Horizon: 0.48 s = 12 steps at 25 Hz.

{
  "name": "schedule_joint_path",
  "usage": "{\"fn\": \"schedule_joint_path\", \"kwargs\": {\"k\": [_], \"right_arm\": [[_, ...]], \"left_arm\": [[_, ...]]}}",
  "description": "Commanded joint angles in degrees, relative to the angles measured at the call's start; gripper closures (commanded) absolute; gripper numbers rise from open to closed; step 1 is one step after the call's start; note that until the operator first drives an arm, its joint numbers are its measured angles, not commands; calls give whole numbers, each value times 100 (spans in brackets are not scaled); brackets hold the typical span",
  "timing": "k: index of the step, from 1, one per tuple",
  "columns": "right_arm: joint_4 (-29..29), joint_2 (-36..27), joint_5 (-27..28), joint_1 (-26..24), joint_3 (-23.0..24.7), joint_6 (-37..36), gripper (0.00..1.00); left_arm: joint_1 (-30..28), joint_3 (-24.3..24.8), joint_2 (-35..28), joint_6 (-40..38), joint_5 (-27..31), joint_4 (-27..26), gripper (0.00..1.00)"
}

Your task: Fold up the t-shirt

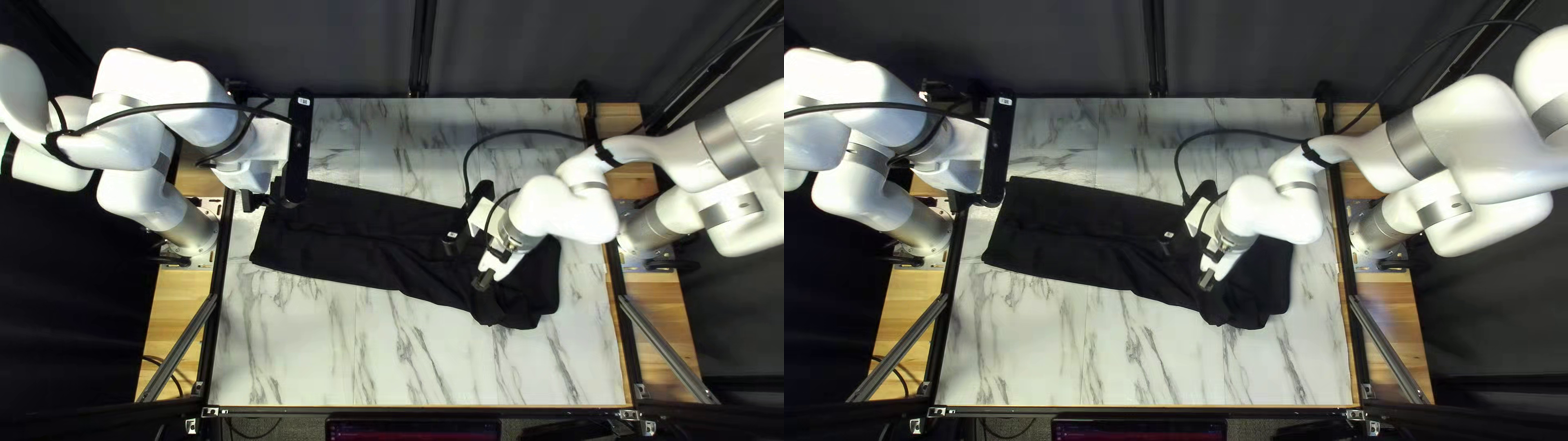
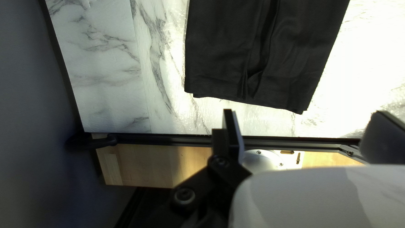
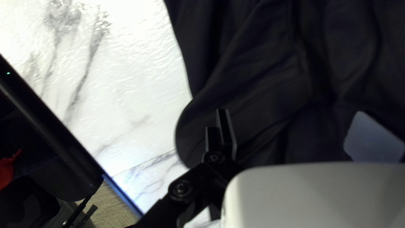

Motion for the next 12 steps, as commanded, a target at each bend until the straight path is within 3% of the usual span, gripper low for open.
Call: {"fn": "schedule_joint_path", "kwargs": {"k": [1, 4, 7, 8, 9, 10, 12], "right_arm": [[461, 185, -178, 28, 4, -443, 0], [690, 278, -247, 121, -8, -584, 3], [862, 341, -321, 215, -4, -658, 23], [874, 341, -333, 235, 2, -648, 23], [863, 315, -346, 264, 22, -603, 46], [847, 293, -352, 277, 37, -571, 84], [735, 203, -336, 299, 69, -426, 95]], "left_arm": [[0, 0, 0, 0, 0, 0, 0], [0, 0, 0, 0, 0, 0, 0], [0, 0, 0, 0, 0, 0, 0], [0, 0, 0, 0, 0, 0, 0], [0, 0, 0, 0, 0, 0, 0], [0, 0, 0, 0, 0, 0, 0], [0, 0, 0, 0, 0, 0, 0]]}}
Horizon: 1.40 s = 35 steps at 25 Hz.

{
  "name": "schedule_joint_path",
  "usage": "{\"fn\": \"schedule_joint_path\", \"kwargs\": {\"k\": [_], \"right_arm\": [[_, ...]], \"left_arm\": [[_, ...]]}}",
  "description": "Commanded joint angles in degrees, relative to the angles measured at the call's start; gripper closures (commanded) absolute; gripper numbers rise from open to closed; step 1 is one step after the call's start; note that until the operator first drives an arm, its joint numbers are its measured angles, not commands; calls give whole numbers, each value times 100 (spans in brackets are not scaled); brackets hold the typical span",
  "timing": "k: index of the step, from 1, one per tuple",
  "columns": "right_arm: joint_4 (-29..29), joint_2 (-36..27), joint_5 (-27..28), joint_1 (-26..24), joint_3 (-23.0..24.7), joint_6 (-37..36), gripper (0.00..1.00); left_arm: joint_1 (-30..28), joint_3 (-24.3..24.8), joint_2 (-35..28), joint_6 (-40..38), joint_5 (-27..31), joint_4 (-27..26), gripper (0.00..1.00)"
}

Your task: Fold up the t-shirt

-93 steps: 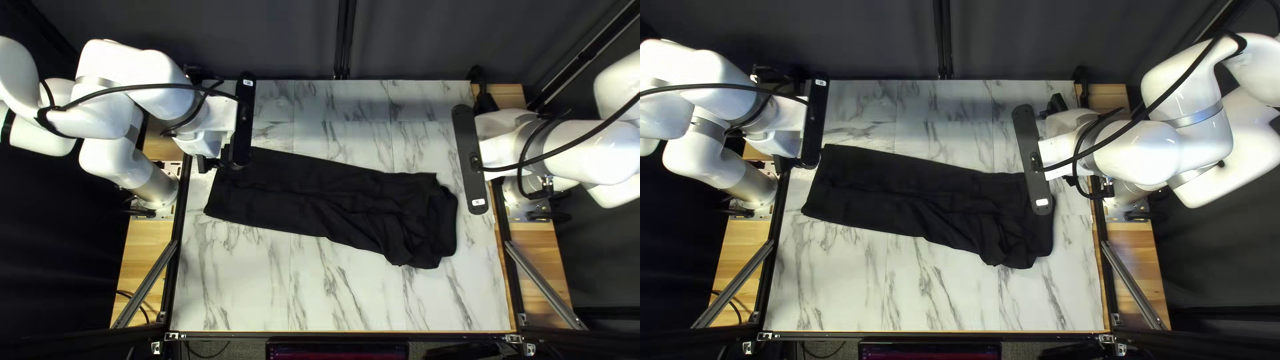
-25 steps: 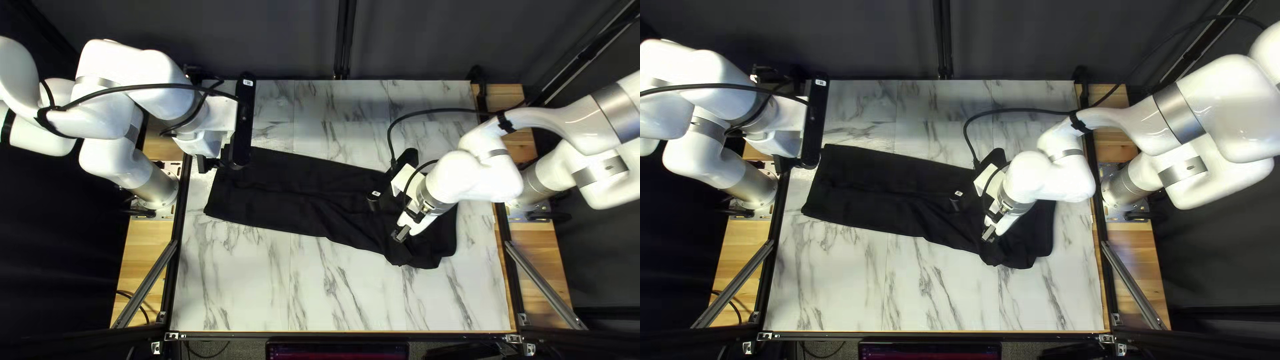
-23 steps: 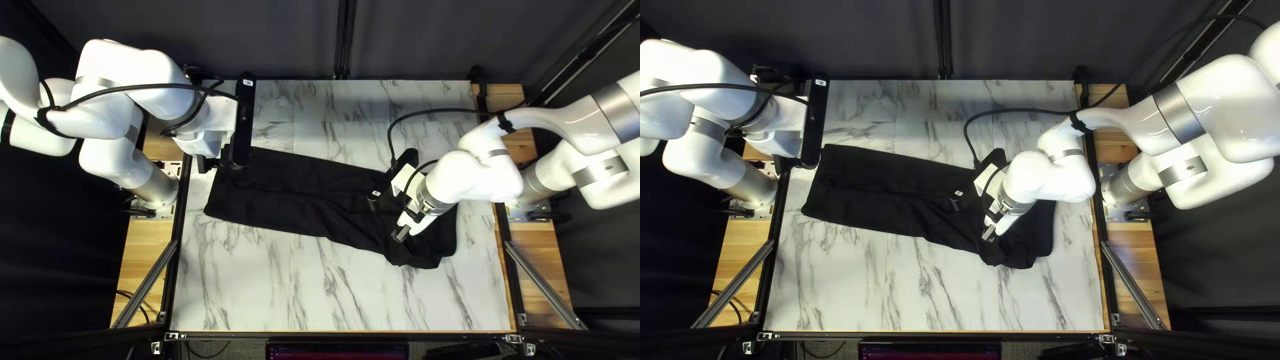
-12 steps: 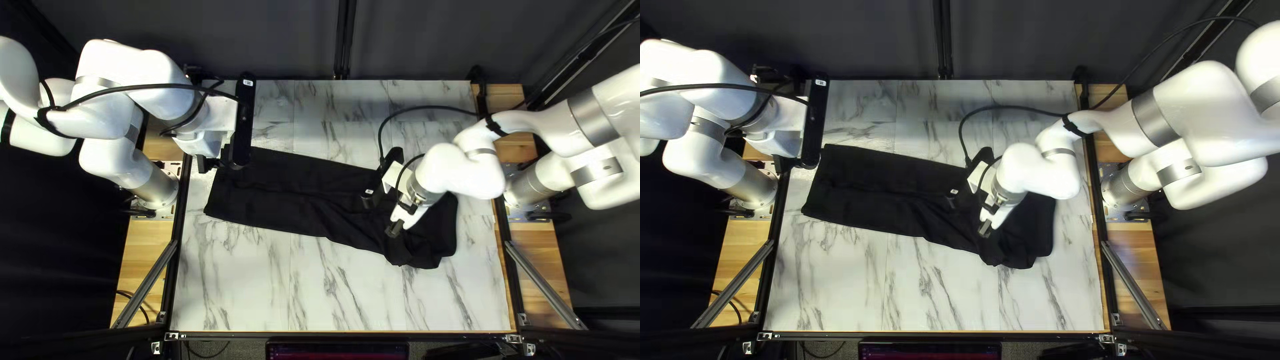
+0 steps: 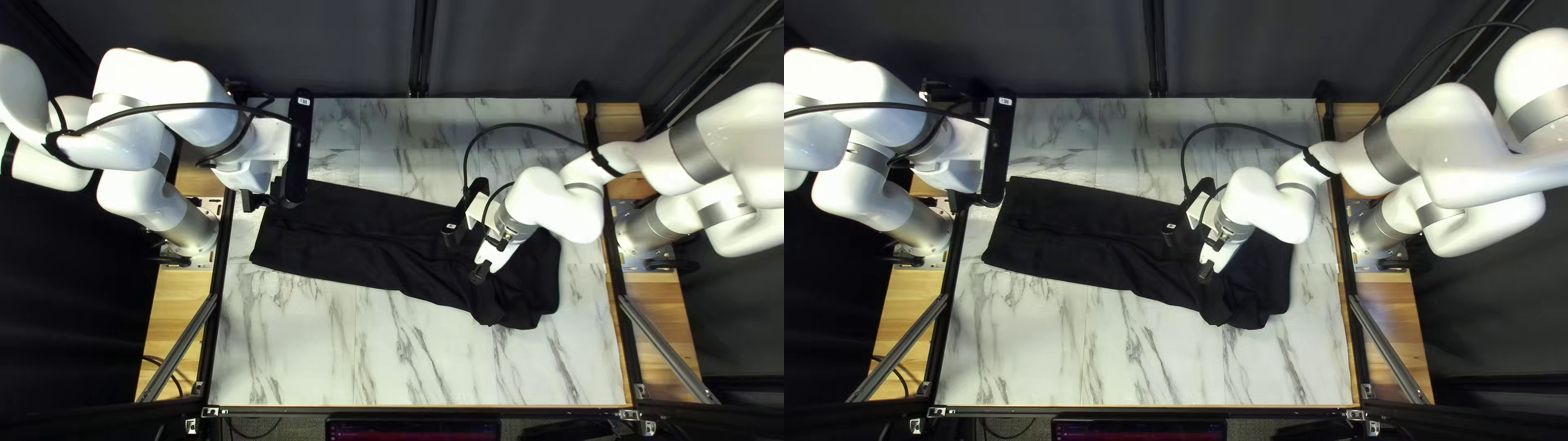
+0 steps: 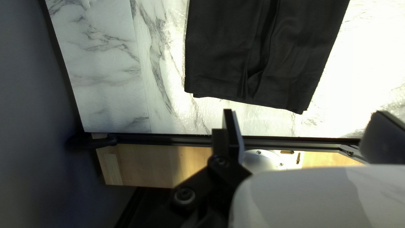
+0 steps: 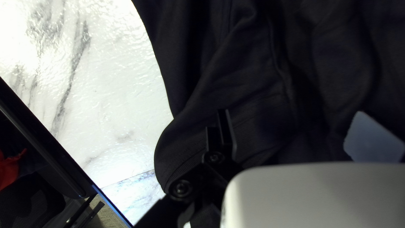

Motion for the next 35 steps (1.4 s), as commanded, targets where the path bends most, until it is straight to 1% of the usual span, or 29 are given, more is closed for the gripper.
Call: {"fn": "schedule_joint_path", "kwargs": {"k": [1, 4, 8, 11, 14, 17, 22, 24, 29, 30, 35], "right_arm": [[-142, -128, 3, 46, 54, 208, 97], [-122, -143, -41, 52, 88, 189, 100], [-139, -120, -40, 18, 55, 158, 100], [-363, -252, 55, -38, 71, 323, 100], [-721, -459, 267, -155, 36, 534, 100], [-1232, -701, 724, -369, -99, 703, 100], [-1672, -859, 1623, -774, -383, 231, 100], [-1755, -876, 1791, -873, -448, 49, 100], [-2021, -569, 2169, -1153, -804, -573, 100], [-2127, -440, 2300, -1205, -950, -709, 100], [-2638, -100, 2823, -1275, -1407, -999, 100]], "left_arm": [[0, 0, 0, 0, 0, 0, 0], [0, 0, 0, 0, 0, 0, 0], [0, 0, 0, 0, 0, 0, 0], [0, 0, 0, 0, 0, 0, 0], [0, 0, 0, 0, 0, 0, 0], [0, 0, 0, 0, 0, 0, 0], [0, 0, 0, 0, 0, 0, 0], [0, 0, 0, 0, 0, 0, 0], [0, 0, 0, 0, 0, 0, 0], [0, 0, 0, 0, 0, 0, 0], [0, 0, 0, 0, 0, 0, 0]]}}
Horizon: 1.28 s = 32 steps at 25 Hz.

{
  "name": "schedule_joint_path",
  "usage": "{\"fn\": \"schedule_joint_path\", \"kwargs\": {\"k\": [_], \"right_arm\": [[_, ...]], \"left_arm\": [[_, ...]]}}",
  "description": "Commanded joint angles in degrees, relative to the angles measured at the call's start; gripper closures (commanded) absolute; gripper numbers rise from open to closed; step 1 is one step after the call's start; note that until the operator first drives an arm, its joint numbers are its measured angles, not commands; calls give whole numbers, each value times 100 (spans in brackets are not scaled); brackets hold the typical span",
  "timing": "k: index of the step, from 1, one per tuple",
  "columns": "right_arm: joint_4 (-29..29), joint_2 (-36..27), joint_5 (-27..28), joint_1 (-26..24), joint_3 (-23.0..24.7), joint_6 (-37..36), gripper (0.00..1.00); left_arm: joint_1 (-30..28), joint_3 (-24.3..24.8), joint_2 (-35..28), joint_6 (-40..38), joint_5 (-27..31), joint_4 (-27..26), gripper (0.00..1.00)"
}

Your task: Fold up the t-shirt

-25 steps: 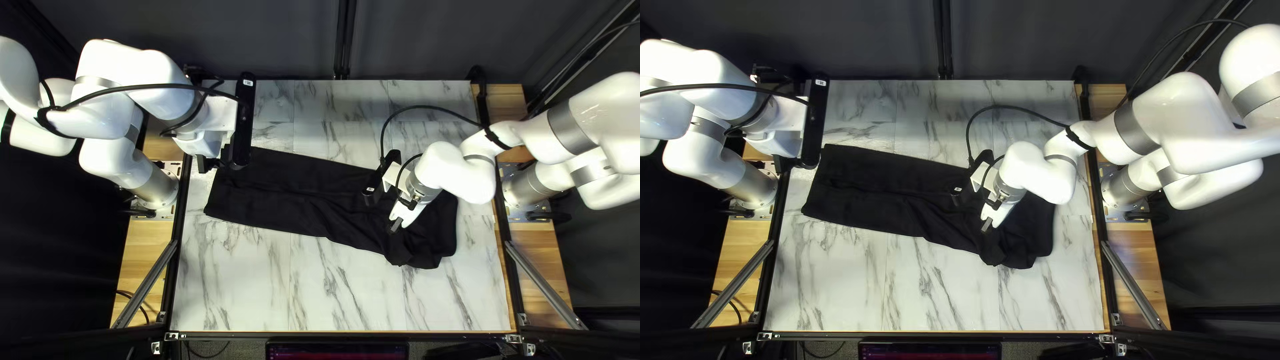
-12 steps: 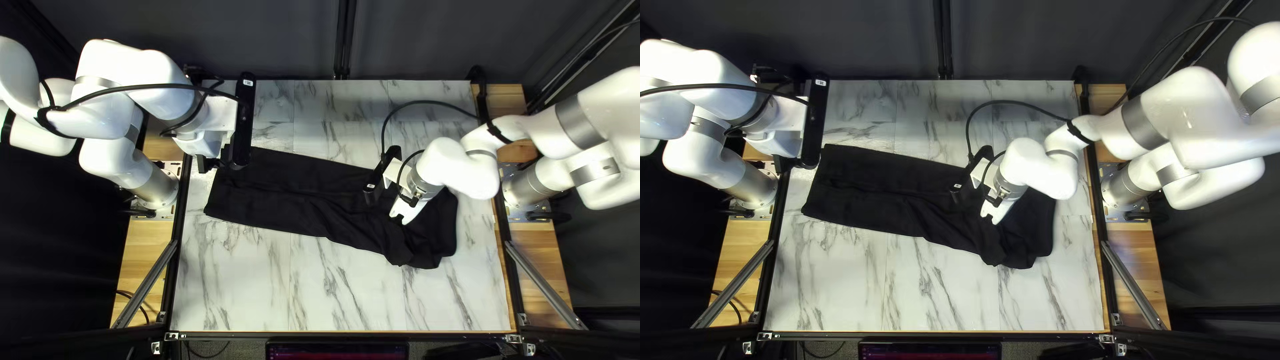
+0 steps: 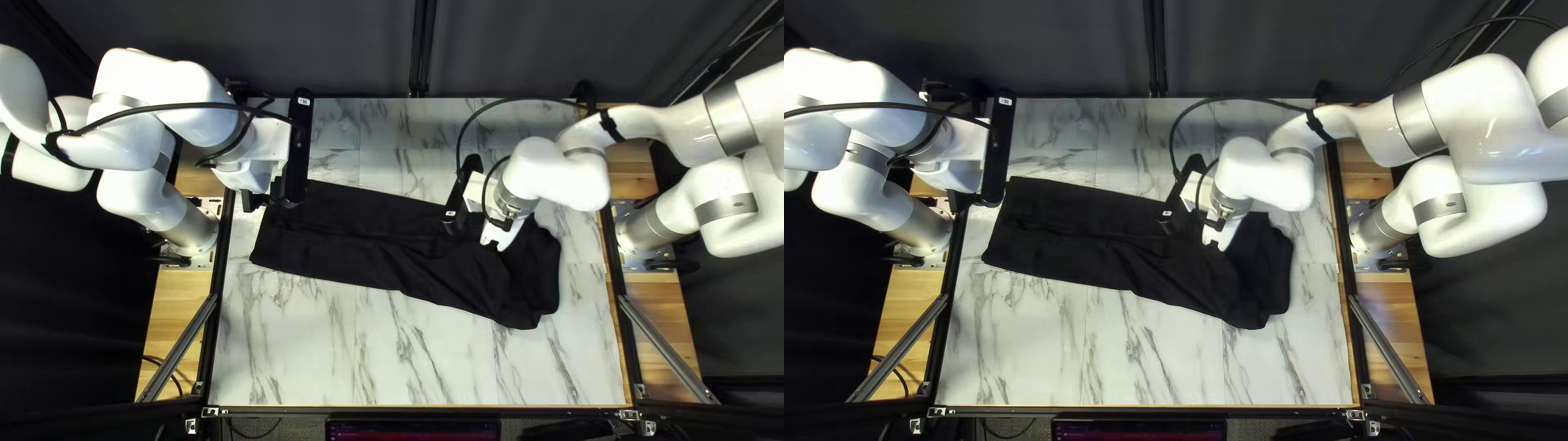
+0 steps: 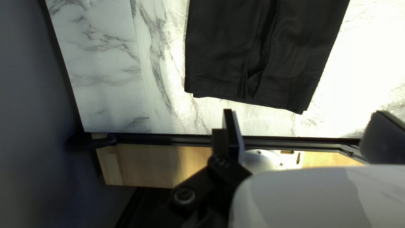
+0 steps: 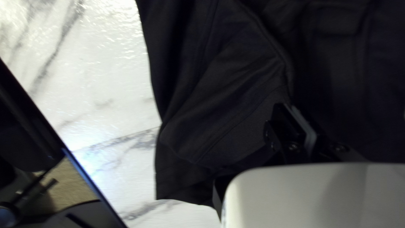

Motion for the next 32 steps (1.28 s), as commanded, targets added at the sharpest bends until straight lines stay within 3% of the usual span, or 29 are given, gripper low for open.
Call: {"fn": "schedule_joint_path", "kwargs": {"k": [1, 11, 20, 21, 22, 30, 32], "right_arm": [[-443, 223, 398, -30, -296, -171, 100], [-443, 223, 398, -30, -296, -171, 100], [-249, 232, 462, -222, -266, -633, 100], [-249, 232, 462, -222, -266, -633, 5], [-249, 232, 462, -222, -266, -633, 0], [-249, 232, 462, -222, -266, -633, 0], [-140, -14, 426, -161, -31, -502, 0]], "left_arm": [[0, 0, 0, 0, 0, 0, 0], [0, 0, 0, 0, 0, 0, 0], [0, 0, 0, 0, 0, 0, 0], [0, 0, 0, 0, 0, 0, 0], [0, 0, 0, 0, 0, 0, 0], [0, 0, 0, 0, 0, 0, 0], [0, 0, 0, 0, 0, 0, 0]]}}
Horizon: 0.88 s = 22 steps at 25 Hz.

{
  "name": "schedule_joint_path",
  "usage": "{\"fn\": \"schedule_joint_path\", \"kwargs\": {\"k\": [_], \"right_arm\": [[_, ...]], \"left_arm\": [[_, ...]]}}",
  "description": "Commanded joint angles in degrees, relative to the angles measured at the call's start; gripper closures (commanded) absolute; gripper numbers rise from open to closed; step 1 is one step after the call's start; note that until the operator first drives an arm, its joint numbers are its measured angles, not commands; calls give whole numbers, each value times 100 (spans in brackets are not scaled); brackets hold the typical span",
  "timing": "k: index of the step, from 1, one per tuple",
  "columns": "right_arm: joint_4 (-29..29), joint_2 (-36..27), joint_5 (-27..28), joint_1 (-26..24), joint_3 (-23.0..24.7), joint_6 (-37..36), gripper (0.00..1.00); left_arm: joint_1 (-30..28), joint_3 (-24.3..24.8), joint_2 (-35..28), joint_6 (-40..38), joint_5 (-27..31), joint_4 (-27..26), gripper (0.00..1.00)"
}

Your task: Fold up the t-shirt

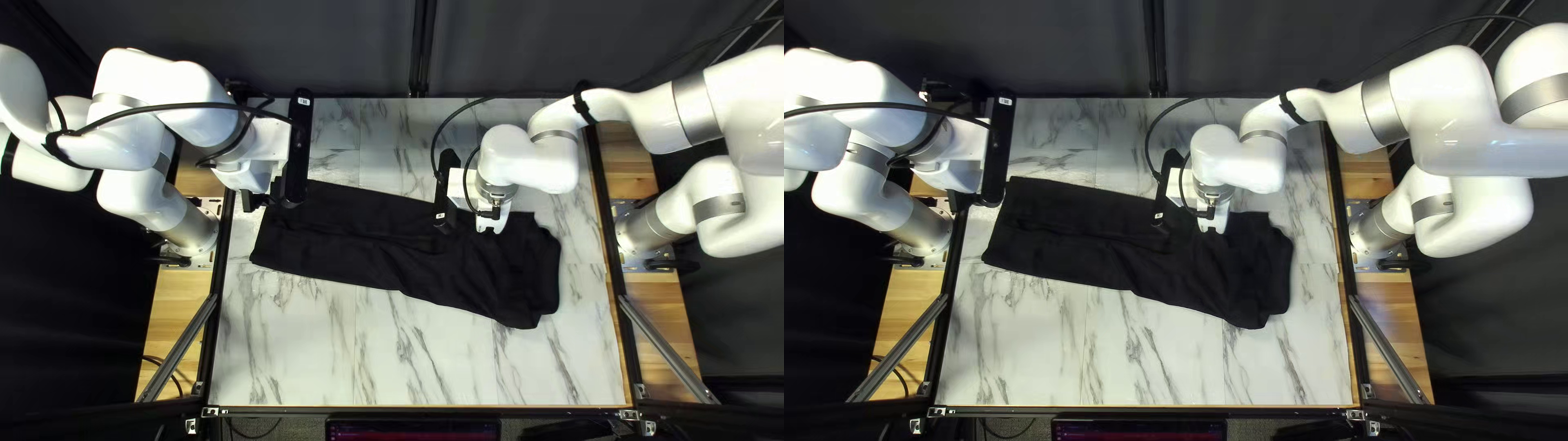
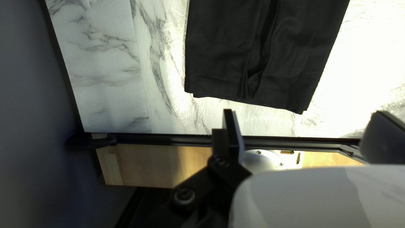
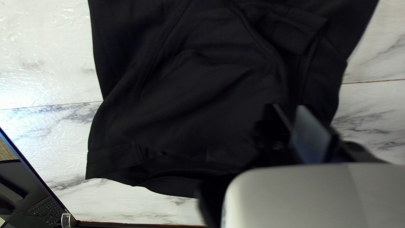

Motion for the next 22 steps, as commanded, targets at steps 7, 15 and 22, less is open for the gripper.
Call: {"fn": "schedule_joint_path", "kwargs": {"k": [7, 15, 22], "right_arm": [[1370, -713, -938, 820, 1047, 1169, 0], [1553, -685, -1123, 856, 1080, 1298, 0], [1899, -772, -1396, 831, 1577, 998, 0]], "left_arm": [[0, 0, 0, 0, 0, 0, 0], [0, 0, 0, 0, 0, 0, 0], [0, 0, 0, 0, 0, 0, 0]]}}
